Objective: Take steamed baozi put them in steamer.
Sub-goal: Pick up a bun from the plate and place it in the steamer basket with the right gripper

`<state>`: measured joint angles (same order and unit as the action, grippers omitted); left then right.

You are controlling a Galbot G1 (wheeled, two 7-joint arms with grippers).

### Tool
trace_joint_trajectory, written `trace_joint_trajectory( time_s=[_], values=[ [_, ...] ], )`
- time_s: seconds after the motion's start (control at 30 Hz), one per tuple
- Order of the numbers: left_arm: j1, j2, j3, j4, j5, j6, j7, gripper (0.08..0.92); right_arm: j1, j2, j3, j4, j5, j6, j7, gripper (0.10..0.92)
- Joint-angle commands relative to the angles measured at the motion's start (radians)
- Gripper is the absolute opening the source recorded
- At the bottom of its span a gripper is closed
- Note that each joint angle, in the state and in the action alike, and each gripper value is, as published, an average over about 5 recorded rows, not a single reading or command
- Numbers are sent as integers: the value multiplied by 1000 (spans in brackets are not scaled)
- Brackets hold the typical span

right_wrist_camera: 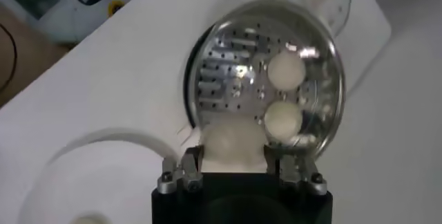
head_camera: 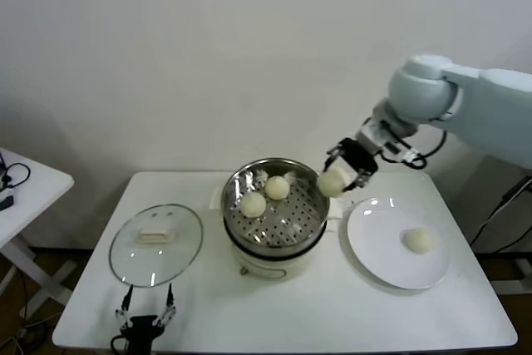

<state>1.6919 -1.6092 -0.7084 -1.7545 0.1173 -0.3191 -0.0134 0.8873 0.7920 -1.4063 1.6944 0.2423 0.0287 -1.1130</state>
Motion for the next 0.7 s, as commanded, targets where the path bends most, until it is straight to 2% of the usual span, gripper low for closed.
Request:
trace_joint_trajectory(
  time_s=[0.03, 0.2, 0.7],
  values=[
    [4, -15, -3, 0, 1, -2, -1, 823, -136, 202, 33, 69, -192, 51, 45, 608],
    [6, -11, -7, 5, -1, -6, -2, 823, -216, 225, 8, 4, -272, 94, 60, 603],
    [-1, -9, -18, 18, -2, -11, -3, 823, -348, 293, 42, -120, -315, 133, 87, 602]
  ],
)
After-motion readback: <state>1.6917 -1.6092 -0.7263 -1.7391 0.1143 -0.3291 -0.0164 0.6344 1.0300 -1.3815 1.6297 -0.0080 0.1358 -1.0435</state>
